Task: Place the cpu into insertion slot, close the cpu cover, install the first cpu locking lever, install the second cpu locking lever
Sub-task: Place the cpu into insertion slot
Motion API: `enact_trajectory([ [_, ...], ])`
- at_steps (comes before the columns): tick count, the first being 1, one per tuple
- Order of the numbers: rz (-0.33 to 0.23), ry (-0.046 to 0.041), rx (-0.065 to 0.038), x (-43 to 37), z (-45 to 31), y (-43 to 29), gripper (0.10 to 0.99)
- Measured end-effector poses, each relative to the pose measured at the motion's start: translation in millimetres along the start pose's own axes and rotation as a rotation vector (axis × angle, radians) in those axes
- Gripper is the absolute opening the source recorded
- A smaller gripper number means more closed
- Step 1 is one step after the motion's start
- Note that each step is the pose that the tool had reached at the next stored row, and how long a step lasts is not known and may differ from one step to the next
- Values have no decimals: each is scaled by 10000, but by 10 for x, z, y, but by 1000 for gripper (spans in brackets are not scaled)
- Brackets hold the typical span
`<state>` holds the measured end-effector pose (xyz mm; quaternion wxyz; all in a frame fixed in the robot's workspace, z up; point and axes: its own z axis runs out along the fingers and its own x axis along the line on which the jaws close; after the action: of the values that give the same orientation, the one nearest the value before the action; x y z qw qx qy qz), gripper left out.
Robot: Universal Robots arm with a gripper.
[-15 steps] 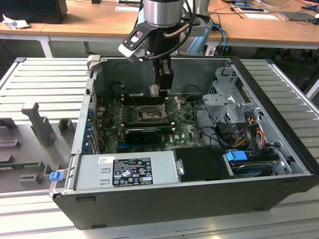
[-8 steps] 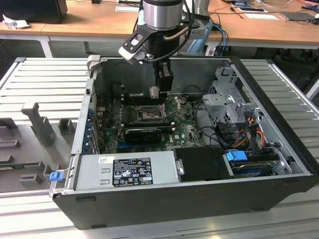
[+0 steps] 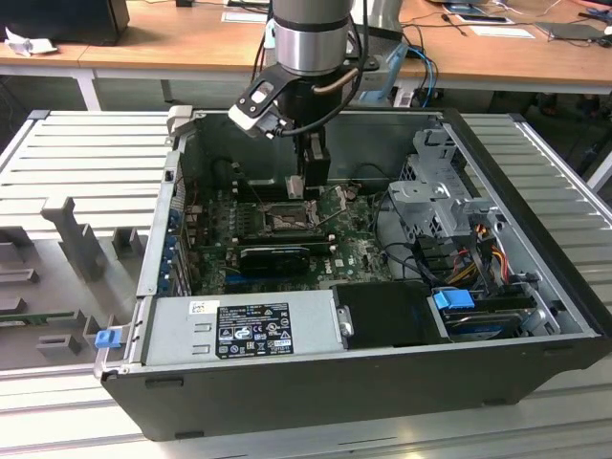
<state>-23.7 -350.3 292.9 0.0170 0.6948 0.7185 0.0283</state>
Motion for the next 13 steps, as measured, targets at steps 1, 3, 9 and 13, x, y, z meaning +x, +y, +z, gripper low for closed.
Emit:
enact_trajectory([
  [1,237,-16,-4,0,36,-2,529],
  [3,517,-33,-8,1,86,-6,529],
  [9,254,-15,-5,28,254,-35,529],
  [13,251,-14,-5,60,419,-79,529],
])
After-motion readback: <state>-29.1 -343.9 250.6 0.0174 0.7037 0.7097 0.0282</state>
